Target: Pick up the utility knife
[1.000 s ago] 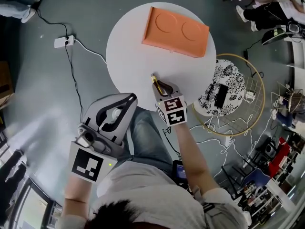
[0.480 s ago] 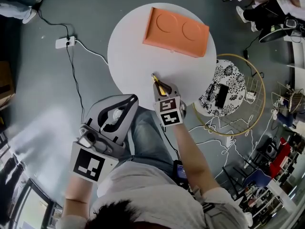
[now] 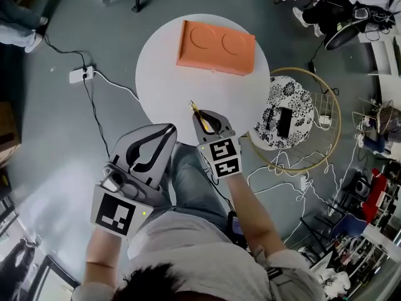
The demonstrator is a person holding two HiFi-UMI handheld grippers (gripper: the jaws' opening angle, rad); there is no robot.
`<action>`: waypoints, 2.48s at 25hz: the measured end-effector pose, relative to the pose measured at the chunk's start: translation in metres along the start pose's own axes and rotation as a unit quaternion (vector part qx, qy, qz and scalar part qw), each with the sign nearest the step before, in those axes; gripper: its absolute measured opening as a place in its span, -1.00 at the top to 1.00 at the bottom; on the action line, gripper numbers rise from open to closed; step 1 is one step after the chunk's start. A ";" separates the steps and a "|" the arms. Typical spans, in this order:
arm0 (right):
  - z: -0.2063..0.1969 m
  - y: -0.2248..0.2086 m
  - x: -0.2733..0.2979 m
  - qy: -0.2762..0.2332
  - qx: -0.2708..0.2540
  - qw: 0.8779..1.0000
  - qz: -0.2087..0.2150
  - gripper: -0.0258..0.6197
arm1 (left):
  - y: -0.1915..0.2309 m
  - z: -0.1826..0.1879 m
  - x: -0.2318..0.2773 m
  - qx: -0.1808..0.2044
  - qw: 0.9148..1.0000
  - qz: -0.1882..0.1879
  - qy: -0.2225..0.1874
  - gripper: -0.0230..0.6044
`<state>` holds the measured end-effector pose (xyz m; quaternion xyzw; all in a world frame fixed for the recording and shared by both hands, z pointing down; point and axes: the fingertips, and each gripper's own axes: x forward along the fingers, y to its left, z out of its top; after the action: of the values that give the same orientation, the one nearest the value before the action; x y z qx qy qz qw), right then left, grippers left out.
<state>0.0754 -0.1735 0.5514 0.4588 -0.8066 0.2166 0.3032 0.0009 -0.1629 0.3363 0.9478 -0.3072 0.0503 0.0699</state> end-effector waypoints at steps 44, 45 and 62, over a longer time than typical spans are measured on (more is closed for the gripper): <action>0.119 0.107 -0.309 -0.383 0.012 0.917 -0.113 0.75 | -0.129 0.056 -0.052 0.075 0.975 -0.198 -0.061 0.89; 0.120 0.110 -0.309 -0.384 0.011 0.916 -0.112 0.75 | -0.129 0.056 -0.055 0.074 0.976 -0.197 -0.062 0.89; 0.131 0.131 -0.314 -0.394 -0.005 0.913 -0.101 0.75 | -0.127 0.065 -0.076 0.075 0.976 -0.189 -0.076 0.89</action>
<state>0.0472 -0.0011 0.2321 0.5846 -0.8110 -0.0175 -0.0169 0.0178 -0.0284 0.2491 0.9923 -0.1220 -0.0128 -0.0170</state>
